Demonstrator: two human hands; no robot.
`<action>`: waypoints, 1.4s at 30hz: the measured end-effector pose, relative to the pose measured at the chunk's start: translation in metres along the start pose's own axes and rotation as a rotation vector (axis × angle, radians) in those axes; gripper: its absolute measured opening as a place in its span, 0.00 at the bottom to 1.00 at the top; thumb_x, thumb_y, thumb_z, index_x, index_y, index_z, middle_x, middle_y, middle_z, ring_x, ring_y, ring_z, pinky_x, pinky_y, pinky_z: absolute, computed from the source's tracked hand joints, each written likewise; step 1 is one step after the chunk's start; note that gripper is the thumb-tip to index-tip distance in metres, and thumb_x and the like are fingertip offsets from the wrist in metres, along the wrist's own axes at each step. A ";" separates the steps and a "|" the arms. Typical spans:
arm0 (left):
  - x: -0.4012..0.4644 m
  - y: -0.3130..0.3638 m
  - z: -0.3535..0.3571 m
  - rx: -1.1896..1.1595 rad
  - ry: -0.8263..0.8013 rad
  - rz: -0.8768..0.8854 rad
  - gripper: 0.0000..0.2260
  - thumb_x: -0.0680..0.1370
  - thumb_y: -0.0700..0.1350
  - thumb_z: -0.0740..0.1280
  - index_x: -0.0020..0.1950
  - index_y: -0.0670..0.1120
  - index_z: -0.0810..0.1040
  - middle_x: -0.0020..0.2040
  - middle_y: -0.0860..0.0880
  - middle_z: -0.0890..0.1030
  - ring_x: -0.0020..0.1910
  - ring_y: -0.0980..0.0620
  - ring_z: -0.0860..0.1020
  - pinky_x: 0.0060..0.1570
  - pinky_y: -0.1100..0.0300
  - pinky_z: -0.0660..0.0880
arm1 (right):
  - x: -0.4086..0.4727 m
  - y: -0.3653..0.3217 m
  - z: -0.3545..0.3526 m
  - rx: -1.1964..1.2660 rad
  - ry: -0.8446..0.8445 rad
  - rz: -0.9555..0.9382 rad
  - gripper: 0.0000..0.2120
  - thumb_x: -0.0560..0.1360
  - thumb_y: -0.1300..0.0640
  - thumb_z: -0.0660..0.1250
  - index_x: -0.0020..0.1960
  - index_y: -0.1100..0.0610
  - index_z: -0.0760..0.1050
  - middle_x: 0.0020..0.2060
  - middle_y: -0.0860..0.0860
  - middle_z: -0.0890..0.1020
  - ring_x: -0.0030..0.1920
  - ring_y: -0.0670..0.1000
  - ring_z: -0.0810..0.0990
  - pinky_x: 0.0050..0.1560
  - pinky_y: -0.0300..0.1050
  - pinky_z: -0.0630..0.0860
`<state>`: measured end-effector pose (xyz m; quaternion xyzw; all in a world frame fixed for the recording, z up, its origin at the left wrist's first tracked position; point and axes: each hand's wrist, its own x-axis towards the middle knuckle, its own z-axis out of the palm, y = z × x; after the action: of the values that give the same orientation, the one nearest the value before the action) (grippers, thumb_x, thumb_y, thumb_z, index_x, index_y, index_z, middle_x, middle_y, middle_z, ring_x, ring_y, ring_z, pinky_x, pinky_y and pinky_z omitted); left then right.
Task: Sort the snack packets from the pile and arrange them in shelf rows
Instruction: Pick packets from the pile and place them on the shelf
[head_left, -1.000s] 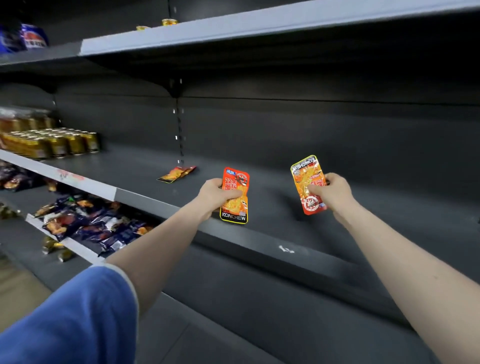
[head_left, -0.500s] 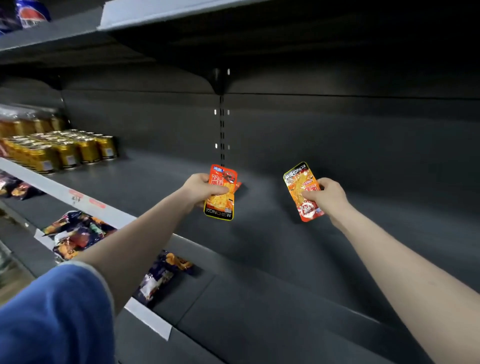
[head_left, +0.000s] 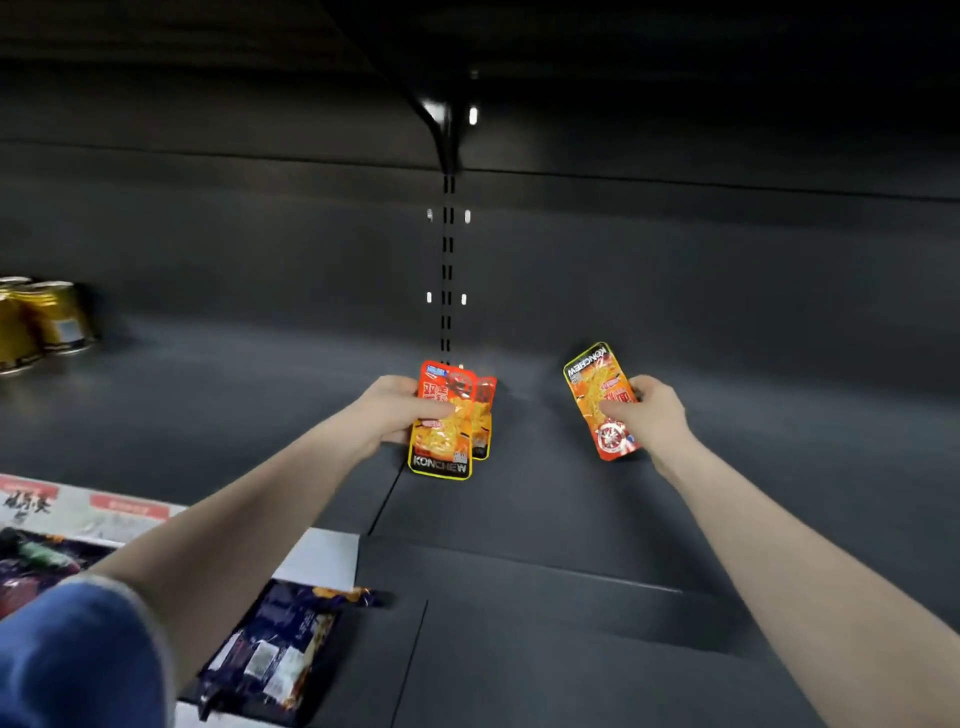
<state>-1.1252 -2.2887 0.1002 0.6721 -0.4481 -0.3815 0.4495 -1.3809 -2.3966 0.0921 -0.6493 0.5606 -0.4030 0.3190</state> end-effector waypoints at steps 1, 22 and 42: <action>0.002 -0.001 0.003 -0.004 -0.017 0.009 0.06 0.74 0.39 0.71 0.50 0.43 0.79 0.43 0.48 0.83 0.34 0.57 0.81 0.35 0.66 0.79 | 0.000 0.000 0.002 -0.015 0.013 0.007 0.04 0.70 0.61 0.68 0.43 0.56 0.73 0.39 0.52 0.80 0.43 0.55 0.79 0.46 0.48 0.75; 0.009 -0.021 0.037 0.723 0.247 0.078 0.23 0.74 0.65 0.64 0.49 0.43 0.73 0.50 0.46 0.81 0.51 0.45 0.79 0.44 0.55 0.73 | -0.004 0.002 0.005 -0.010 0.047 0.025 0.06 0.74 0.60 0.67 0.49 0.59 0.74 0.43 0.55 0.80 0.44 0.55 0.78 0.45 0.46 0.74; -0.010 -0.058 -0.064 1.047 0.406 0.050 0.21 0.79 0.59 0.59 0.63 0.46 0.73 0.62 0.42 0.72 0.63 0.41 0.69 0.61 0.52 0.67 | -0.028 -0.032 -0.016 0.323 -0.178 -0.144 0.12 0.69 0.67 0.72 0.48 0.55 0.79 0.41 0.51 0.83 0.34 0.43 0.81 0.33 0.34 0.76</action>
<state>-1.0549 -2.2517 0.0662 0.8547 -0.4977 0.0396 0.1421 -1.3810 -2.3629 0.1230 -0.6610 0.4106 -0.4504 0.4377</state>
